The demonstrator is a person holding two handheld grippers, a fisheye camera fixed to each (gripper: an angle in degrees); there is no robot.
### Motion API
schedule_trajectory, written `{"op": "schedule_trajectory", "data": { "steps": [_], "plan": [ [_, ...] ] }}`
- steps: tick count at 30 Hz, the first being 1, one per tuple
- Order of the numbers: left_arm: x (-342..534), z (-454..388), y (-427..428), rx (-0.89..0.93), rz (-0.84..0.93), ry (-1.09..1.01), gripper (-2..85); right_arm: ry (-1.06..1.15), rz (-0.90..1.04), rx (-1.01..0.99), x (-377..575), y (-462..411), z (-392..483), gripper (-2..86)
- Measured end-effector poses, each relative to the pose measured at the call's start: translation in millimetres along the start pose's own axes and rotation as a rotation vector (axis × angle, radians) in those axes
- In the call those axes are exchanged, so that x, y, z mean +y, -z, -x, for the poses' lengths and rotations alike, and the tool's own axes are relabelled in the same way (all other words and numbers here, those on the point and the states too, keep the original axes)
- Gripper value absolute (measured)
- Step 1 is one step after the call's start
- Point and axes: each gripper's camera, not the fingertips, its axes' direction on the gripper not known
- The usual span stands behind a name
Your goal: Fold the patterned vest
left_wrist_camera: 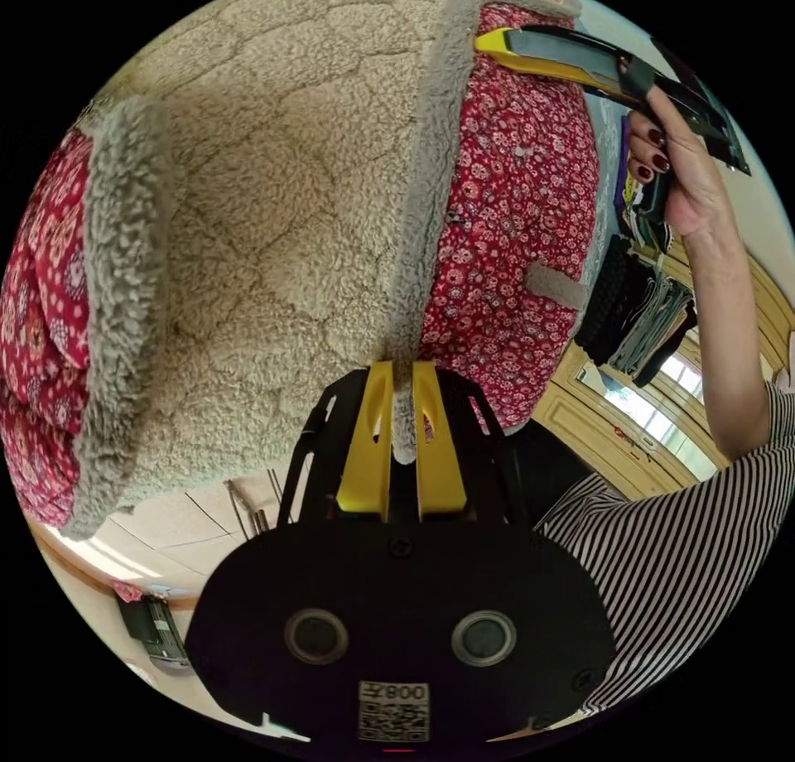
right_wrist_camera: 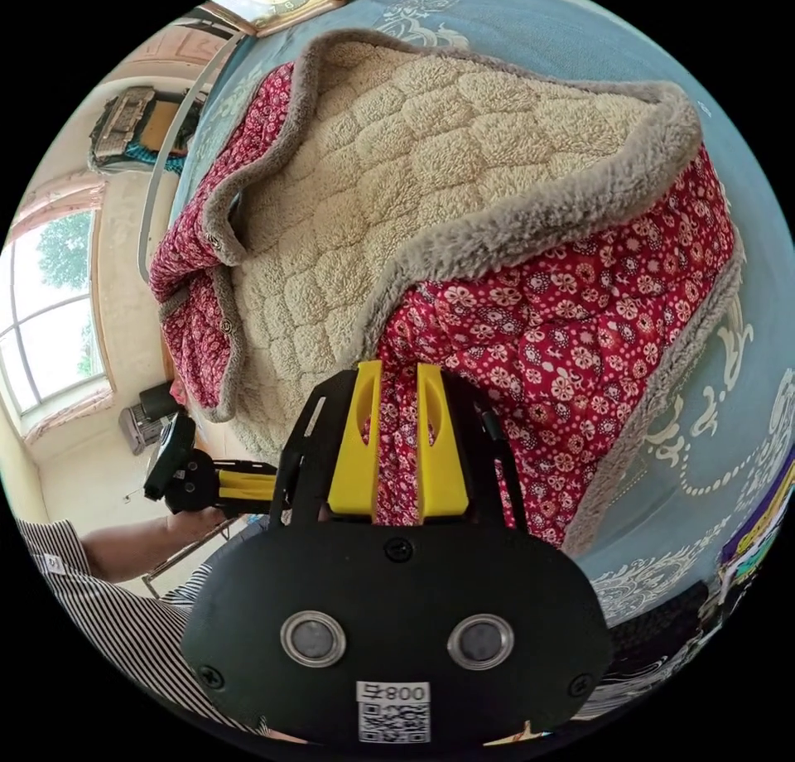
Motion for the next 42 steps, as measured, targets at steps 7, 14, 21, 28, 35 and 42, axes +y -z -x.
{"op": "schedule_trajectory", "data": {
  "steps": [7, 14, 21, 28, 35, 42],
  "plan": [
    [4, -5, 37, 0.062, -0.137, -0.005, 2.7, -0.029, -0.136, -0.208, 22, 33, -24, 3.2],
    [-29, 22, 34, -0.055, -0.148, 0.075, 3.2, 0.002, -0.091, -0.193, -8, 13, -29, 5.2],
    [-45, 27, 20, -0.036, -0.158, 0.124, 4.5, 0.009, -0.085, -0.249, 0, 16, -62, 5.8],
    [-32, 4, 32, -0.129, -0.240, 0.096, 6.1, -0.138, -0.276, -0.333, 95, 73, -130, 8.5],
    [-79, -58, -2, -0.071, -0.136, -0.212, 6.2, -0.398, -0.185, -0.471, 209, 35, -188, 10.7],
    [-174, -124, -14, -0.223, -0.160, -0.521, 5.4, -0.450, -0.022, -0.592, 270, -31, -173, 12.5]
  ]
}}
